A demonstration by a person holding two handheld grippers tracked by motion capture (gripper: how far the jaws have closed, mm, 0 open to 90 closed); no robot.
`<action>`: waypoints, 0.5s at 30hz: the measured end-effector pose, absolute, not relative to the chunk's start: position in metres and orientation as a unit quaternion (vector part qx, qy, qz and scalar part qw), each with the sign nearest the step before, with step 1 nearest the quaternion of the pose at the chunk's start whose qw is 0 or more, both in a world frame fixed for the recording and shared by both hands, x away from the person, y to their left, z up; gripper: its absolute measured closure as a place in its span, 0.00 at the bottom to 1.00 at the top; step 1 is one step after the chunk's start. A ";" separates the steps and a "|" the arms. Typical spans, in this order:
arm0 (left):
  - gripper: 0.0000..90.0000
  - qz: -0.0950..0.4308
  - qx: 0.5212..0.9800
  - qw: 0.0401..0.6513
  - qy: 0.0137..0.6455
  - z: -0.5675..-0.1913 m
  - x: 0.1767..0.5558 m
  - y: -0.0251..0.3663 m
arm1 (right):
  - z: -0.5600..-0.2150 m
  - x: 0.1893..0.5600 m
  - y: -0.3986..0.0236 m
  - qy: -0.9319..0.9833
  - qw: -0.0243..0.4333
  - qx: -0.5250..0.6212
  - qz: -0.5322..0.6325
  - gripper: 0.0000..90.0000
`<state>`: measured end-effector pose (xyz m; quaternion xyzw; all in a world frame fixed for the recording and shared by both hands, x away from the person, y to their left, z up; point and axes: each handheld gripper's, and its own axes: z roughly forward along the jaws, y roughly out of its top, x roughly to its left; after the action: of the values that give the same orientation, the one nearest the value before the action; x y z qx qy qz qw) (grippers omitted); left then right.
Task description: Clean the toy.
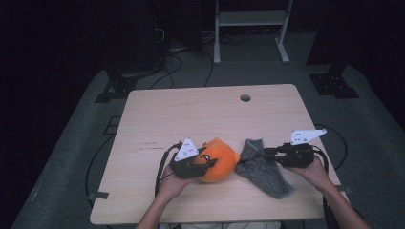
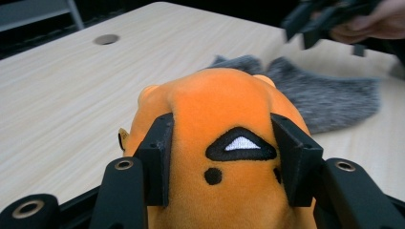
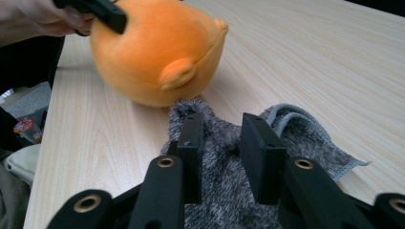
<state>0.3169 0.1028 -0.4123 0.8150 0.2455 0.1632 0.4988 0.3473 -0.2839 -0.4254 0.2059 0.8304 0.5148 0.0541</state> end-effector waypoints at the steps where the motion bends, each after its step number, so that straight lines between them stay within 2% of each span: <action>1: 0.53 0.166 0.814 0.498 0.248 -0.412 0.319 0.105 | -0.426 0.346 -0.284 0.829 0.055 0.207 0.517 0.75; 15: 0.52 0.214 0.816 0.465 0.270 -0.409 0.357 0.120 | -0.420 0.338 -0.284 0.815 0.062 0.208 0.537 0.65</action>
<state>0.3569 0.1196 -0.4095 0.8156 0.2701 0.2143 0.4646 0.3384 -0.2839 -0.4199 0.2084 0.8150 0.5372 0.0619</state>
